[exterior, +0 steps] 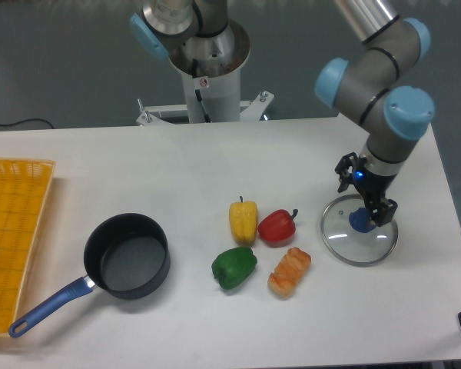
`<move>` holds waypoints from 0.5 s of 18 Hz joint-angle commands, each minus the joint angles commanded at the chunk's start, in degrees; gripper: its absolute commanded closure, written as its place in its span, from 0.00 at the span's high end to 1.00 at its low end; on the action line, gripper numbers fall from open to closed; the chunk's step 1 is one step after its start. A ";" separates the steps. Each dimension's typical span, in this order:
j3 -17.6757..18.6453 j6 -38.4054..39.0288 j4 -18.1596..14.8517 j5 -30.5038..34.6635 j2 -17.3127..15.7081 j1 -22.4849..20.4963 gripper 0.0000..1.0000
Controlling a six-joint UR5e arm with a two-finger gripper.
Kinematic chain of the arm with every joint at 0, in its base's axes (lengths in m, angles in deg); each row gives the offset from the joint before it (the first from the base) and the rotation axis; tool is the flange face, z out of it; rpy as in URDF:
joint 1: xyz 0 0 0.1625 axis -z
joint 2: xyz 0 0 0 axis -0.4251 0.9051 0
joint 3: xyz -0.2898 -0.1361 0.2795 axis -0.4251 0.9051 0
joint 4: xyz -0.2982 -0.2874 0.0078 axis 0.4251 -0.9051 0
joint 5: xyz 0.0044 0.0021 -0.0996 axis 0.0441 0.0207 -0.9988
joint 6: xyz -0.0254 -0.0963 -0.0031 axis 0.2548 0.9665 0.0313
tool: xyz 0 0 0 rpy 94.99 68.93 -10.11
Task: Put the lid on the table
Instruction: 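Raise the open gripper up off the lid knob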
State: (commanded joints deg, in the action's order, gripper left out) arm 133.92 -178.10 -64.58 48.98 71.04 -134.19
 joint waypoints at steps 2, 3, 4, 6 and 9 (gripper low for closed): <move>-0.09 0.09 -0.18 -0.09 -1.23 0.79 1.00; -0.09 0.61 -0.18 0.00 -1.76 1.58 1.00; -0.09 0.79 -0.26 0.17 -2.20 2.37 1.00; -0.35 0.88 -1.66 0.18 -3.25 3.86 1.00; -0.88 0.88 -3.43 0.18 -3.78 5.45 1.00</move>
State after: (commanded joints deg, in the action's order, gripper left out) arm 133.04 -177.22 -68.01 49.16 67.26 -128.74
